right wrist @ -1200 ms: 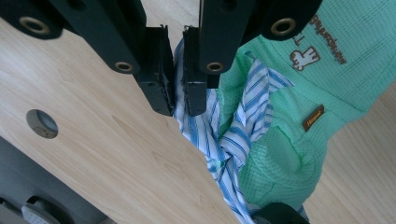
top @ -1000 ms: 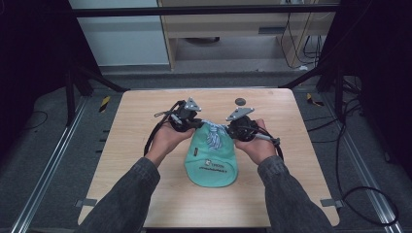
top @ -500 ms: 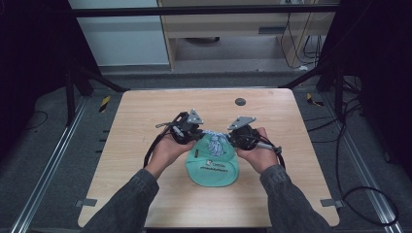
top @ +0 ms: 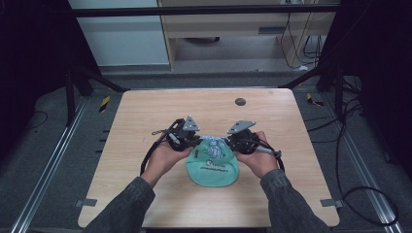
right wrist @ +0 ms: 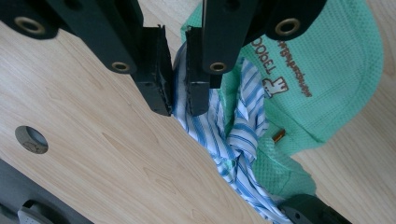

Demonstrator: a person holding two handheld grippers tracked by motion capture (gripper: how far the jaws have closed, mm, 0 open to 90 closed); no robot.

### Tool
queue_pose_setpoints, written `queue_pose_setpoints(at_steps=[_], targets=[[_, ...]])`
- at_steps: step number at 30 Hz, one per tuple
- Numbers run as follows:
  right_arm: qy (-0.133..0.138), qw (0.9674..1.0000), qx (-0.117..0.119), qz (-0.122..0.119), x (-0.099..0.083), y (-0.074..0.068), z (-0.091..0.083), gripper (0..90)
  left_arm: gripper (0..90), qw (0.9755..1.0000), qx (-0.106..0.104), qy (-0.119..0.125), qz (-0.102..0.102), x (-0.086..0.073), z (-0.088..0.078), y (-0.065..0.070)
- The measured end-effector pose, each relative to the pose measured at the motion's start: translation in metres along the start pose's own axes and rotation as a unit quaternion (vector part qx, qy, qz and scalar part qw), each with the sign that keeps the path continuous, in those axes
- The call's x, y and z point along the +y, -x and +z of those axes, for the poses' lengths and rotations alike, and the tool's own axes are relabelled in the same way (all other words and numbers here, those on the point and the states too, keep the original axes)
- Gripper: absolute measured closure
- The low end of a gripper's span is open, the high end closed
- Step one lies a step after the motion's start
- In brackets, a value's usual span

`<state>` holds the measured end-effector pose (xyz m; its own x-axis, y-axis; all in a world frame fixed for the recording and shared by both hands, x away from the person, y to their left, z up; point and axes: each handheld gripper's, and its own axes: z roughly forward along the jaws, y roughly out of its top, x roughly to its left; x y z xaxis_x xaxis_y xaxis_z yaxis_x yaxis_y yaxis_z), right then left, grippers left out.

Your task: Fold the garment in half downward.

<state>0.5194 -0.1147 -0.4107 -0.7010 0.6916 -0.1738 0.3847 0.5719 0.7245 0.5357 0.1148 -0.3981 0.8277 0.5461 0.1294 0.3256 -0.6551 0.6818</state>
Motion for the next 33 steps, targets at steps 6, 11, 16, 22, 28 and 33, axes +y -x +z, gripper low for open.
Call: queue_pose_setpoints(at_steps=[6,11,16,22,28,33], targets=[[-0.005,1.0,0.005,-0.005,-0.001,-0.004,-0.001,81.1,83.8,1.0,-0.007,-0.002,0.001,-0.005,-0.002,0.003],[-0.008,0.9999,0.011,-0.006,-0.004,-0.008,-0.002,81.0,83.8,0.9999,-0.012,-0.001,-0.002,-0.012,-0.003,0.007],[-0.009,0.9998,0.018,-0.008,-0.007,-0.012,-0.001,81.0,83.8,0.9999,-0.016,-0.002,-0.004,-0.019,-0.002,0.008],[-0.013,0.9995,0.025,-0.009,-0.012,-0.017,0.002,81.0,83.8,0.9996,-0.026,-0.005,-0.012,-0.03,0.0,0.011],[-0.012,0.9994,0.03,-0.008,-0.014,-0.021,0.002,80.8,83.7,0.9994,-0.029,0.0,-0.02,-0.037,-0.001,0.012],[-0.012,0.9993,0.034,-0.01,-0.016,-0.024,0.001,80.7,83.5,0.9993,-0.031,0.002,-0.02,-0.041,-0.002,0.016]])
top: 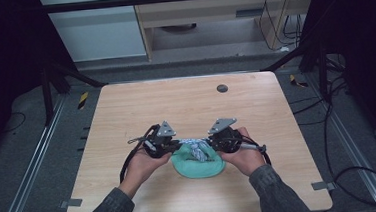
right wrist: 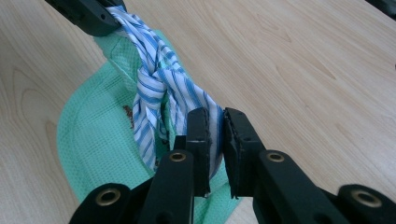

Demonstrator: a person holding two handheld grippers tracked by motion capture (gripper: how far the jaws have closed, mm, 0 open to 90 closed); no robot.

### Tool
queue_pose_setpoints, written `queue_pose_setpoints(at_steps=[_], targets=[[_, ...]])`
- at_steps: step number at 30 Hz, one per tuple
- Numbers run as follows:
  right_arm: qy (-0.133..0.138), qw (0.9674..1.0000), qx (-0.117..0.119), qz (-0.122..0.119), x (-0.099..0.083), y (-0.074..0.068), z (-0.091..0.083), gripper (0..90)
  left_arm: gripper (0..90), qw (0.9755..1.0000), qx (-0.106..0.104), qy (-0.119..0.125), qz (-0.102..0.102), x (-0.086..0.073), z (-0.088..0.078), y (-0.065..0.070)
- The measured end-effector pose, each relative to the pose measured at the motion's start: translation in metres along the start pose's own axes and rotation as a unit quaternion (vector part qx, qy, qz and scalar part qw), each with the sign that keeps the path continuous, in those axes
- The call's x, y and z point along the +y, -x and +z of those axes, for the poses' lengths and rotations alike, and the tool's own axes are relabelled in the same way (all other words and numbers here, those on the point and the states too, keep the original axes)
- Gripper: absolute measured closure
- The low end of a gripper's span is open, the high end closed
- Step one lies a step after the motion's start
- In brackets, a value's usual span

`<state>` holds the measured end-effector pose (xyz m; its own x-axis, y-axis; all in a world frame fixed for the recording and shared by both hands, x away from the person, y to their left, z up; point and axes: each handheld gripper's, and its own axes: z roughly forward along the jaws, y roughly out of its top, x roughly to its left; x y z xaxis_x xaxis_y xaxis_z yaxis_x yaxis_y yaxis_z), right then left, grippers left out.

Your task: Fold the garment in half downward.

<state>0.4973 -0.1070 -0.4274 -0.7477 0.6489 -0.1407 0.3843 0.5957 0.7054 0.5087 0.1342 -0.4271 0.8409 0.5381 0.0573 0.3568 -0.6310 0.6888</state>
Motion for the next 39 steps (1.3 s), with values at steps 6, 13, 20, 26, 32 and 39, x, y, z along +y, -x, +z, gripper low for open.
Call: queue_pose_setpoints(at_steps=[6,13,20,26,32,39], targets=[[-0.005,1.0,0.005,0.006,-0.008,-0.005,0.002,80.4,83.1,1.0,-0.004,-0.001,-0.002,-0.007,0.002,0.003],[-0.008,0.9999,0.011,0.006,-0.016,-0.009,0.003,80.1,82.8,1.0,-0.007,-0.001,-0.003,-0.013,0.003,0.006],[-0.009,0.9998,0.014,0.011,-0.023,-0.01,0.003,79.6,82.1,0.9999,-0.011,0.001,-0.006,-0.019,0.004,0.009],[-0.011,0.9997,0.014,0.014,-0.028,-0.012,0.004,79.7,80.3,0.9998,-0.015,0.002,-0.01,-0.022,0.003,0.011],[-0.012,0.9996,0.017,0.017,-0.029,-0.013,0.004,78.0,80.8,0.9998,-0.017,0.003,-0.008,-0.024,0.004,0.014],[-0.016,0.9994,0.026,0.017,-0.026,-0.017,0.005,69.4,82.9,0.9998,-0.018,0.006,-0.006,-0.025,0.003,0.016]])
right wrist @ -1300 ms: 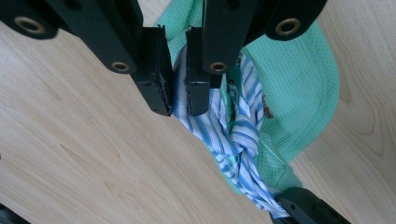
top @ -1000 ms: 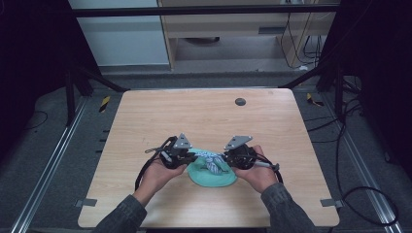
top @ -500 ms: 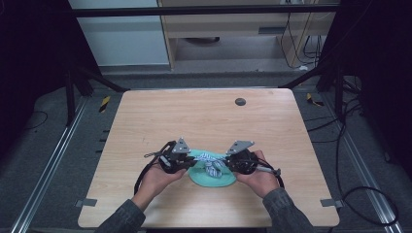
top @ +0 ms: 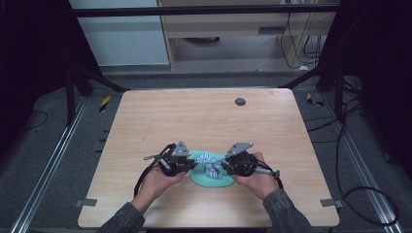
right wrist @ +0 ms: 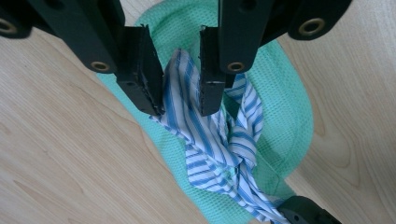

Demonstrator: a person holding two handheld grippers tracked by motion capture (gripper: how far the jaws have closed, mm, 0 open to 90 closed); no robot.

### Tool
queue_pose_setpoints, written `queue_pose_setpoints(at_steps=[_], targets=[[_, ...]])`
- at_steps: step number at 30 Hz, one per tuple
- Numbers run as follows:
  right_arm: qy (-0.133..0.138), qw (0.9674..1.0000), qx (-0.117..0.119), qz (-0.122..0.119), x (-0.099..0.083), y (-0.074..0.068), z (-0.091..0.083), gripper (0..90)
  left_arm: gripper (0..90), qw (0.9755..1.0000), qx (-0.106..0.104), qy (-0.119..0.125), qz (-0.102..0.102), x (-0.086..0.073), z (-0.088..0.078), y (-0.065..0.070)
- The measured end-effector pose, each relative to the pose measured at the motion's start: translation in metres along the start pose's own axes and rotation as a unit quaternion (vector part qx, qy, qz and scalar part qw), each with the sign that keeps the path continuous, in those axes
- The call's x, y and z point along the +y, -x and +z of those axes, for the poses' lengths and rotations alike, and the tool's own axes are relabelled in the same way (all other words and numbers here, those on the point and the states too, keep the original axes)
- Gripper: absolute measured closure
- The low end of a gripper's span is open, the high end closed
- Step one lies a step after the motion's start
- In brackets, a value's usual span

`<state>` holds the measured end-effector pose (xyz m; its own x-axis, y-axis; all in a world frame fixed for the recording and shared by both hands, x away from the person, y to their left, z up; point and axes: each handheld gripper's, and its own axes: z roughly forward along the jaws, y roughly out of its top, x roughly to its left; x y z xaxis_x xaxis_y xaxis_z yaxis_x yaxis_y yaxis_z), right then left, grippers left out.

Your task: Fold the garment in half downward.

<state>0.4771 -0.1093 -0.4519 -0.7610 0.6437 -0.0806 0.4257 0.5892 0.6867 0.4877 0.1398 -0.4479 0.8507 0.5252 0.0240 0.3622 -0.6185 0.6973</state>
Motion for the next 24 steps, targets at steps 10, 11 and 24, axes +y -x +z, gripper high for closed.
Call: queue_pose_setpoints(at_steps=[10,11,24], targets=[[0.002,1.0,-0.003,-0.007,0.003,0.0,-0.007,81.9,82.5,0.9999,-0.006,0.012,0.001,0.003,-0.003,0.004],[0.002,1.0,-0.002,-0.009,0.002,-0.001,-0.007,81.7,81.8,0.9999,-0.008,0.009,0.003,0.002,-0.003,0.004],[0.0,0.9999,0.008,-0.012,-0.015,-0.015,-0.009,83.4,80.3,0.9998,-0.018,0.009,-0.001,-0.016,0.0,0.014]])
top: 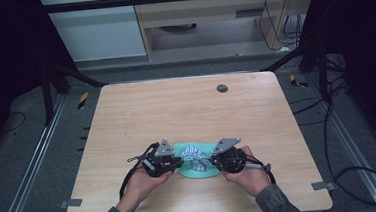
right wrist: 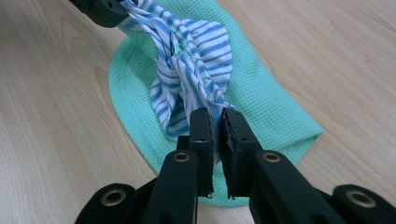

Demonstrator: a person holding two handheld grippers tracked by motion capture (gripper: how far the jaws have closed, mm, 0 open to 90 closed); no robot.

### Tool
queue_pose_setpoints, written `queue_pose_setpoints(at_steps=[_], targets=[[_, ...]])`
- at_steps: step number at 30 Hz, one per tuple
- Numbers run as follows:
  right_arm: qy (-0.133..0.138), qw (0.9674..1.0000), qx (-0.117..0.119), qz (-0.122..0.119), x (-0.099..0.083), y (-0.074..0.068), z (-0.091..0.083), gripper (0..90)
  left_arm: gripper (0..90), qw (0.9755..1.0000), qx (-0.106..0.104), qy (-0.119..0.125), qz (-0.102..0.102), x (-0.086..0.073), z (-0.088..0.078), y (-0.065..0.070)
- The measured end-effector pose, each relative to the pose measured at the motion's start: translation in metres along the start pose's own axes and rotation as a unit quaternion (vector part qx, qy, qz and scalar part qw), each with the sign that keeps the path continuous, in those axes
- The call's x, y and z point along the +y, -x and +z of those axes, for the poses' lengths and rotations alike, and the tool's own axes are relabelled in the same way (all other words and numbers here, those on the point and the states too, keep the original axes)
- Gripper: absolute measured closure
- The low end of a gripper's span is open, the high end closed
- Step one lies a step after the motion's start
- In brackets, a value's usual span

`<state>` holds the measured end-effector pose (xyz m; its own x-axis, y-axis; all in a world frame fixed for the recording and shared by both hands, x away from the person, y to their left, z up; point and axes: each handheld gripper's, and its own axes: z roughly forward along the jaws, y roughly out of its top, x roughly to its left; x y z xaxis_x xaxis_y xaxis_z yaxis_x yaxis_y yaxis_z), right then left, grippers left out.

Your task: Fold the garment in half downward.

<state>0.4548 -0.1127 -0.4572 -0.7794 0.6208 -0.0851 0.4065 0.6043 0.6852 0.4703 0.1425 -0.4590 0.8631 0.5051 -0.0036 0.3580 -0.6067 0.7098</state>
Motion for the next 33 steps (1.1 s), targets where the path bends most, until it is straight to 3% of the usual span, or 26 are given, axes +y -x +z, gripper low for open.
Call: queue_pose_setpoints(at_steps=[10,15,19,21,26,28,31,33], targets=[[-0.003,0.9999,0.01,-0.007,-0.006,-0.008,0.001,84.9,89.2,1.0,0.001,-0.001,-0.007,-0.012,0.002,0.001],[-0.004,0.9999,0.011,-0.01,-0.008,-0.008,-0.002,85.2,89.8,0.9999,-0.006,-0.003,-0.009,-0.016,0.002,0.002],[-0.004,0.9999,0.012,-0.011,-0.01,-0.009,-0.003,85.2,89.0,1.0,0.001,0.004,-0.007,-0.016,0.0,0.005],[-0.005,0.9999,0.012,-0.01,-0.01,-0.009,-0.003,85.2,86.3,0.9999,0.006,0.01,-0.007,-0.017,-0.002,0.006],[-0.005,0.9999,0.011,-0.009,-0.011,-0.008,-0.004,85.1,65.0,0.9992,0.034,0.019,-0.011,-0.021,-0.004,0.003],[-0.006,0.9999,0.012,-0.009,-0.011,-0.008,-0.005,85.1,57.6,0.9993,0.029,0.016,-0.016,-0.021,0.0,0.001],[-0.007,0.9998,0.013,-0.011,-0.011,-0.009,-0.005,85.1,54.3,0.9994,0.024,0.021,-0.012,-0.02,0.003,0.002],[-0.006,0.9998,0.018,-0.011,-0.012,-0.01,-0.004,85.1,61.3,0.9996,0.018,0.022,-0.002,-0.019,0.004,0.003]])
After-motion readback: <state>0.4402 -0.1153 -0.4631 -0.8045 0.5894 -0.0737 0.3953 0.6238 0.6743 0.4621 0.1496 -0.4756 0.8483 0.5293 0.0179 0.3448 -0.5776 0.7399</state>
